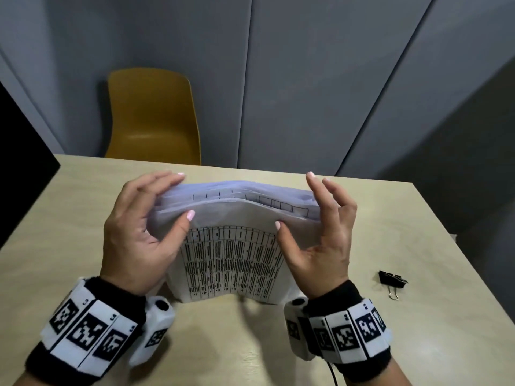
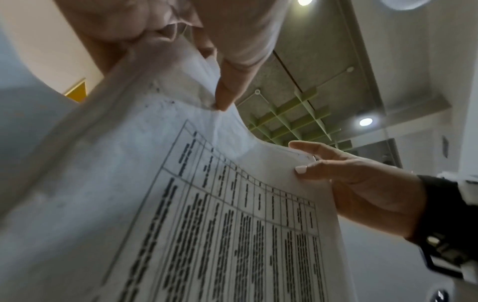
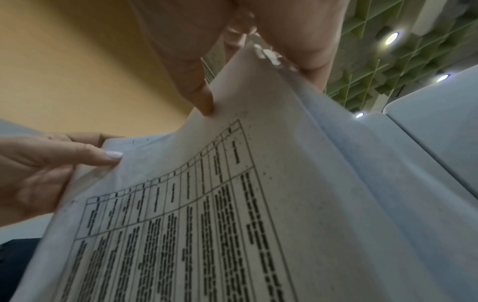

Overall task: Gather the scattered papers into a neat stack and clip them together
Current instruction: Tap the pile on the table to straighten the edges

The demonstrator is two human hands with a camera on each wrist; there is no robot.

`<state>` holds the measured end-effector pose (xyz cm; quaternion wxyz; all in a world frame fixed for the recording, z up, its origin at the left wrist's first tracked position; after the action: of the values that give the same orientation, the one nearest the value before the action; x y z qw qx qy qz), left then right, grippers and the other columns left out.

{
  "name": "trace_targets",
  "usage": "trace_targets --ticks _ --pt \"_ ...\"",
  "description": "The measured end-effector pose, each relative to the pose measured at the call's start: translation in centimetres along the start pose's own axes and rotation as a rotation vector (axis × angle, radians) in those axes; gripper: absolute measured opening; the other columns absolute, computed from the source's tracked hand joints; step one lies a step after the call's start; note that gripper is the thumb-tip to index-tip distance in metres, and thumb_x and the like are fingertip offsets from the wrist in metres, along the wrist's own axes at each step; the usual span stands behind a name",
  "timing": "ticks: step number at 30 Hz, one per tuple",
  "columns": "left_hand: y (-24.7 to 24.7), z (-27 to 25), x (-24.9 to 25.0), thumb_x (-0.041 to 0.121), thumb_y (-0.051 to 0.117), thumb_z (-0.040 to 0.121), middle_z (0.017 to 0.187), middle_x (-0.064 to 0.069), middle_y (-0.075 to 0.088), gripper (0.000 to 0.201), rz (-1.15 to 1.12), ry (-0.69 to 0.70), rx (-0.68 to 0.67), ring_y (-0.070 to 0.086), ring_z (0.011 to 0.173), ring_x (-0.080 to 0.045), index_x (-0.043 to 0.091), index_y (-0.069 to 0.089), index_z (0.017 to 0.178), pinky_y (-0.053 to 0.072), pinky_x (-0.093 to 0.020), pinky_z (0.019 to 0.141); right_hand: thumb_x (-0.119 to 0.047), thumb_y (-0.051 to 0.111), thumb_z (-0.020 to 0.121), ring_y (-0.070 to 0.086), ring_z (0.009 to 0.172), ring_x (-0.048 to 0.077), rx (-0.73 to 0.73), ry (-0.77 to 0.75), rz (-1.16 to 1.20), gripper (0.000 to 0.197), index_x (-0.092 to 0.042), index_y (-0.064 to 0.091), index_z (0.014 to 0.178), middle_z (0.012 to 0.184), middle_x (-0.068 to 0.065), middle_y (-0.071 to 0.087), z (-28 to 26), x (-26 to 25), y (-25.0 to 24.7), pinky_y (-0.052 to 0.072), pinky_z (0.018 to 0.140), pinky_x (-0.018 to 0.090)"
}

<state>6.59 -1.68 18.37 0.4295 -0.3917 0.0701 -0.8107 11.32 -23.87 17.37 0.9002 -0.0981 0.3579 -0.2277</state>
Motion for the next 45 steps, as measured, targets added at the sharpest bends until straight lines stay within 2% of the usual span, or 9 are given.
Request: trace_targets --ticks 5,9,13,17,22,26,32,41,45 --pt "0.3 -0.7 -0.4 0.019 0.057 0.081 0.127 -0.011 0.045 0.044 0.025 0.058 -0.053 0.047 0.113 -0.014 0.012 0.057 0.124 0.030 -0.011 0.104 -0.015 0.066 0.072 0.044 0.116 0.004 -0.016 0.018 0.027 0.059 -0.016 0.048 0.128 0.126 0.019 0.041 -0.6 0.1 0.1 0.035 0.103 0.019" --pt "0.2 -1.0 -0.9 0.025 0.058 0.080 0.129 0.002 0.040 0.047 -0.024 -0.042 -0.014 0.044 0.122 -0.014 0.017 0.055 0.126 0.044 -0.039 0.101 -0.013 0.064 0.073 0.037 0.122 0.006 0.022 0.054 0.046 0.076 -0.008 0.028 0.139 0.127 0.019 0.039 -1.2 0.5 0.3 0.028 0.107 0.016" --pt "0.6 -0.9 -0.6 0.021 0.060 0.077 0.131 -0.012 0.045 0.060 -0.069 0.021 -0.058 0.041 0.120 -0.001 0.016 0.044 0.134 0.030 -0.011 0.104 -0.011 0.065 0.073 0.040 0.125 0.014 -0.026 0.010 0.050 0.061 -0.019 0.044 0.130 0.127 0.020 0.039 -1.4 0.2 0.6 0.028 0.105 0.013" --pt "1.1 -1.5 -2.0 0.012 0.083 0.053 0.125 0.006 0.052 0.105 -0.534 -0.327 -0.054 0.055 0.106 0.010 0.029 0.025 0.140 0.045 -0.007 0.085 -0.014 0.074 0.067 0.048 0.122 0.019 -0.021 0.213 0.280 0.094 -0.031 0.022 0.143 0.131 0.009 0.044 -1.9 2.1 0.5 0.039 0.105 0.028" --pt "2.9 -2.8 -2.7 0.015 0.082 0.064 0.077 0.025 0.071 0.022 -0.622 -0.515 -0.152 0.065 0.075 0.010 0.025 0.072 0.081 0.048 -0.006 0.067 -0.010 0.073 0.061 0.065 0.072 0.004 -0.188 0.573 0.554 0.030 -0.017 0.067 0.090 0.078 -0.010 0.073 -3.1 4.1 1.5 0.054 0.067 0.020" --pt "3.4 -2.4 -1.6 -0.001 0.065 0.080 0.058 0.034 0.063 0.026 -0.494 -0.477 -0.070 0.060 0.061 0.015 0.024 0.063 0.075 0.043 -0.002 0.057 0.000 0.071 0.067 0.062 0.065 0.000 -0.102 0.492 0.561 0.027 -0.024 0.066 0.079 0.068 -0.016 0.071 -2.5 2.8 2.0 0.052 0.061 0.018" --pt "1.8 -1.8 -1.9 0.019 0.082 0.056 0.101 0.030 0.065 0.078 -0.487 -0.370 -0.067 0.061 0.092 0.011 0.029 0.047 0.125 0.045 -0.003 0.077 -0.030 0.077 0.057 0.063 0.090 0.012 -0.071 0.538 0.555 0.070 -0.022 0.046 0.119 0.104 0.008 0.063 -2.1 3.2 1.3 0.054 0.081 0.026" --pt "1.8 -1.6 -0.8 -0.009 0.075 0.057 0.104 0.020 0.059 0.095 -0.628 -0.370 -0.091 0.057 0.091 0.015 0.010 0.030 0.138 0.044 -0.003 0.079 -0.031 0.078 0.055 0.064 0.091 0.007 -0.088 0.547 0.564 0.075 -0.009 0.049 0.121 0.105 0.002 0.065 -1.8 2.4 1.5 0.052 0.079 0.021" --pt "2.0 -1.5 -1.3 0.017 0.081 0.056 0.118 0.012 0.053 0.091 -0.703 -0.390 -0.067 0.058 0.100 0.008 0.021 0.034 0.133 0.047 -0.009 0.084 -0.030 0.076 0.059 0.063 0.092 0.014 -0.125 0.516 0.531 0.060 -0.014 0.052 0.112 0.105 0.007 0.066 -1.4 1.8 1.9 0.053 0.081 0.028"
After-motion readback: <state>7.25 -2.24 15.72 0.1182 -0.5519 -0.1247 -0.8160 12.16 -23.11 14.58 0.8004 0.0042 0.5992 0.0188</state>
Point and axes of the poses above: each hand's wrist, its own z-axis towards the middle knuckle, its own y-axis out of the palm, x = y × z, the point moved 1 cm from there along z, towards the middle knuckle
